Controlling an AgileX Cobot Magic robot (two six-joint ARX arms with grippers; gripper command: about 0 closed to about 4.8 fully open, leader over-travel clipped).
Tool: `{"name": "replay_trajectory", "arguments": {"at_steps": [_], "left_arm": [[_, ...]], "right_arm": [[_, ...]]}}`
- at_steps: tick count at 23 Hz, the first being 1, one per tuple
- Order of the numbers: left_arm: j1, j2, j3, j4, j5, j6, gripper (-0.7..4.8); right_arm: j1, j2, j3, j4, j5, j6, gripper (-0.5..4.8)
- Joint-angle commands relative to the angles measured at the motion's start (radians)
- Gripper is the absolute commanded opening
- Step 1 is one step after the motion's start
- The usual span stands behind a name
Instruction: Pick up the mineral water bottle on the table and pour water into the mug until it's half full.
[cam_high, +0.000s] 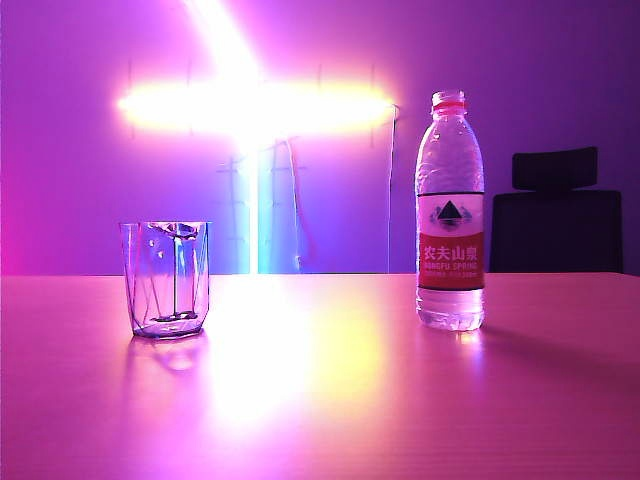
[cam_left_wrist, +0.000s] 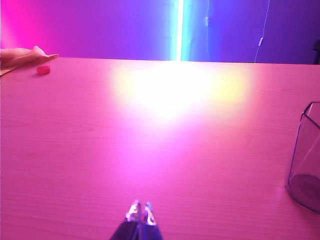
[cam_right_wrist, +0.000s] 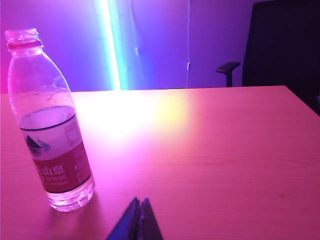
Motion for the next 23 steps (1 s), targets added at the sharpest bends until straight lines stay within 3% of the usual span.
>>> {"name": "replay_trajectory", "arguments": {"at_steps": [1,11,17,23], "left_arm": [[0.001,0.001,0.004,0.012,-0.002,-0.003,-0.02],[-0.033,0.001,0.004,0.012,-0.005,-0.003,-0.02],[-0.374,0.003,0.004,0.012,-0.002,-0.003,-0.02],[-0.571,0.069,0.004,0.013,-0.002,-0.003,-0.02]], "right_arm": [[0.000,-0.002,-0.005,0.017,0.001,-0.003,-0.06],[0.000,-0.002,-0.005,0.019,0.000,0.006,-0.06],[0.001,-0.002,-0.004,0.063,-0.167,0.193,0.02],[0.001,-0.002,0.026,0.124,-0.221,0.217,0.55]]}}
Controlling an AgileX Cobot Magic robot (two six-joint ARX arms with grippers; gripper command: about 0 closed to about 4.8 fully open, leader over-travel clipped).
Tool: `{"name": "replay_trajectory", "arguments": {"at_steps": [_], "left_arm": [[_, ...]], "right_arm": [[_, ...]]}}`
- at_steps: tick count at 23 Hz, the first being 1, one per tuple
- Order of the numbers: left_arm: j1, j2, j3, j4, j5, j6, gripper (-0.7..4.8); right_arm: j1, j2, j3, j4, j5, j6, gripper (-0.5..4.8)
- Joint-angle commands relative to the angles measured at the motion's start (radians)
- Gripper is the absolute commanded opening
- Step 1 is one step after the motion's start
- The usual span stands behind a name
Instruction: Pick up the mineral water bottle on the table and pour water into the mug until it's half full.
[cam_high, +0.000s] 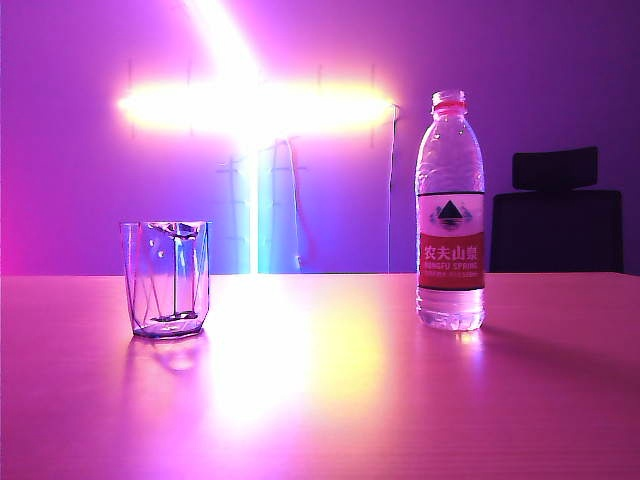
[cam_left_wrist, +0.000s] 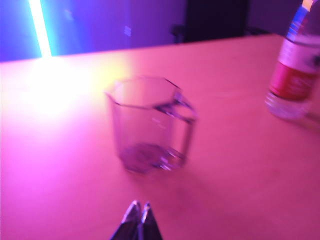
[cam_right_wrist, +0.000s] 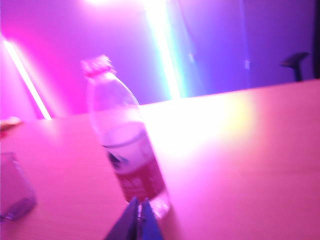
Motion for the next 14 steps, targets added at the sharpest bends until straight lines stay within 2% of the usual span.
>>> {"name": "replay_trajectory", "arguments": {"at_steps": [1,4,5,6,7,8,14], "left_arm": [[-0.090,0.045,0.004,0.011,0.000,-0.003,-0.02],[-0.157,0.053,0.004,0.009,0.001,-0.003,-0.02],[-0.175,0.052,0.004,0.009,0.000,-0.003,-0.02],[-0.211,0.052,0.004,0.009,0.001,-0.003,-0.02],[-0.222,0.052,0.004,0.009,0.001,-0.003,-0.02],[-0.230,0.052,0.004,0.009,0.001,-0.003,-0.02],[-0.236,0.052,0.004,0.009,0.001,-0.003,-0.02]], "right_arm": [[0.001,0.001,0.041,0.052,-0.017,0.011,0.55],[0.001,0.024,0.097,0.053,-0.012,0.011,0.76],[0.000,0.041,0.117,0.053,-0.008,0.011,1.24],[0.000,0.076,0.140,0.058,0.007,0.003,2.91],[0.000,0.105,0.147,0.069,0.010,0.000,4.07],[0.000,0.129,0.147,0.086,0.010,0.000,4.67],[0.001,0.374,0.146,0.159,-0.085,-0.106,4.79]]}}
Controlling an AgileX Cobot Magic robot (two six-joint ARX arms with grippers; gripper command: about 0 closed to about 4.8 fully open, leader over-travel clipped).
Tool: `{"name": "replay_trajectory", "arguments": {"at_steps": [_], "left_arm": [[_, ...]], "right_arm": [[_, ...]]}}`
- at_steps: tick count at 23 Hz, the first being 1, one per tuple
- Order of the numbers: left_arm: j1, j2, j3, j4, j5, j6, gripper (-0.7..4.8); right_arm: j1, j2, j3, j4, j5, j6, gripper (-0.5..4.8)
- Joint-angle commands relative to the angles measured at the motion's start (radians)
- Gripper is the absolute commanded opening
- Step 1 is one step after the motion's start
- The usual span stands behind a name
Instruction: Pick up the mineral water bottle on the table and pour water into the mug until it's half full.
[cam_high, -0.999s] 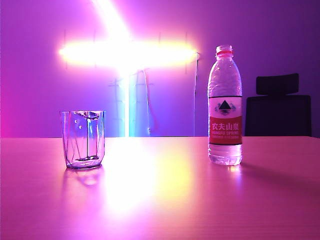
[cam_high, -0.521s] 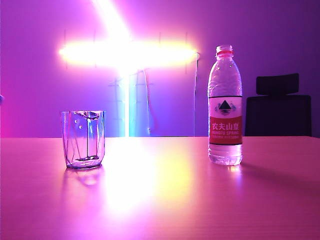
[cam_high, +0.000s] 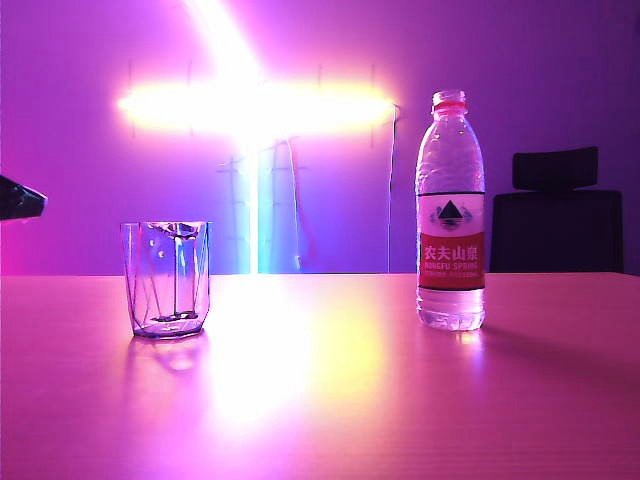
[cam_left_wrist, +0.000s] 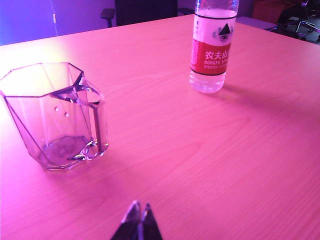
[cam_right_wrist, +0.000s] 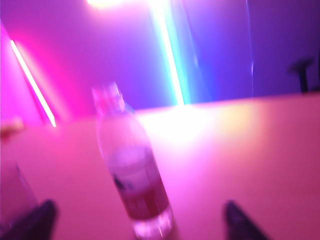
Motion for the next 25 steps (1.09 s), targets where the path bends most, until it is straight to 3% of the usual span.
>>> {"name": "replay_trajectory", "arguments": {"at_steps": [1,5,8,12,16,25], "left_arm": [[-0.001,0.002,0.004,0.010,0.000,-0.003,-0.02],[0.000,0.002,0.004,0.010,0.000,-0.003,-0.02],[0.000,0.002,0.004,0.010,0.000,-0.003,-0.02],[0.000,0.001,0.004,0.010,0.000,-0.003,-0.02],[0.000,0.001,0.004,0.009,0.000,-0.003,-0.02],[-0.001,0.001,0.004,0.009,0.000,-0.003,-0.02]], "right_arm": [[0.001,0.166,0.002,0.122,-0.086,-0.087,4.79],[0.001,0.505,0.003,0.458,-0.142,-0.088,4.79],[0.008,0.836,0.011,0.810,-0.216,-0.088,4.79],[0.050,1.184,0.097,1.058,-0.226,-0.094,4.79],[0.090,1.398,0.205,1.178,-0.251,-0.094,4.79],[0.124,1.548,0.418,1.106,-0.245,-0.101,4.79]]}}
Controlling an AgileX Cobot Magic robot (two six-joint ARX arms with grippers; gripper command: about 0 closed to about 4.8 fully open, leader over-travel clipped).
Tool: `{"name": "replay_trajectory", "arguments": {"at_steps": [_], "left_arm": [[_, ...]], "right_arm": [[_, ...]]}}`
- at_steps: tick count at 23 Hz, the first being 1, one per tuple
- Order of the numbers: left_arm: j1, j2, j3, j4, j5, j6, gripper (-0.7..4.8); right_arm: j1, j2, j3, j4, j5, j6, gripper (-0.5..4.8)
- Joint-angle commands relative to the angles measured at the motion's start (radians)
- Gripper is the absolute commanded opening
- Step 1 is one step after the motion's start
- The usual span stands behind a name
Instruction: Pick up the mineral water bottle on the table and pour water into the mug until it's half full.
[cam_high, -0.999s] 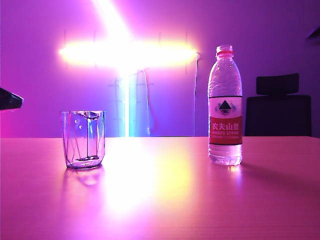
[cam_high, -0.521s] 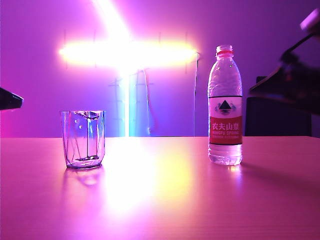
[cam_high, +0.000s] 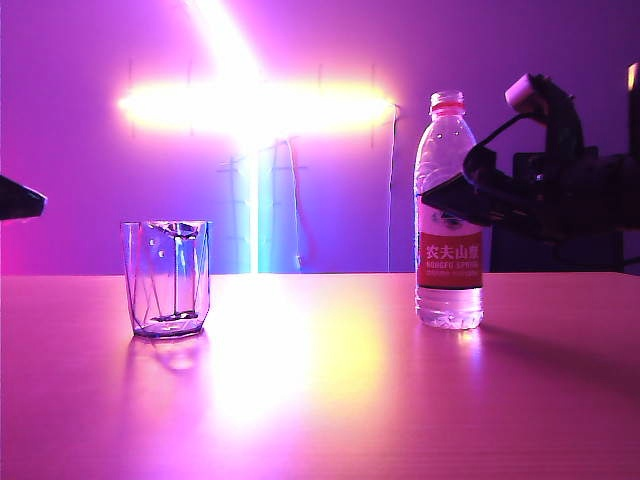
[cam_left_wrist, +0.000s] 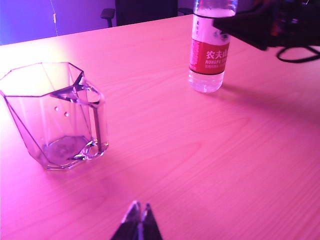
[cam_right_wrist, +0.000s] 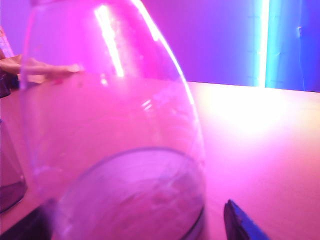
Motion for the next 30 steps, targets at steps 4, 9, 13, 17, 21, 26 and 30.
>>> {"name": "replay_trajectory", "arguments": {"at_steps": [4,9,13,17,21,26,30], "left_arm": [[0.000,0.002,0.004,0.010,0.001,-0.003,-0.02],[0.000,0.002,0.004,0.010,0.001,-0.003,-0.02],[0.000,0.002,0.004,0.010,0.001,-0.003,-0.02],[0.000,0.002,0.004,0.010,0.001,-0.003,-0.02],[0.000,0.002,0.004,0.010,0.001,-0.003,-0.02],[0.018,0.001,0.004,0.010,0.005,-0.003,-0.02],[0.109,-0.013,0.004,0.007,0.019,-0.003,-0.02]], "right_arm": [[0.007,0.006,0.067,-0.090,0.004,-0.004,4.79],[0.007,0.006,0.069,-0.116,0.031,-0.004,4.79],[0.007,0.006,0.069,-0.118,0.031,-0.004,3.28],[0.007,0.006,0.069,-0.120,0.031,-0.004,2.62],[0.007,0.004,0.069,-0.113,0.022,-0.003,2.61],[0.013,-0.059,0.069,-0.082,-0.069,-0.002,2.31],[0.075,-0.170,0.120,-0.256,-0.086,-0.151,2.28]]}}
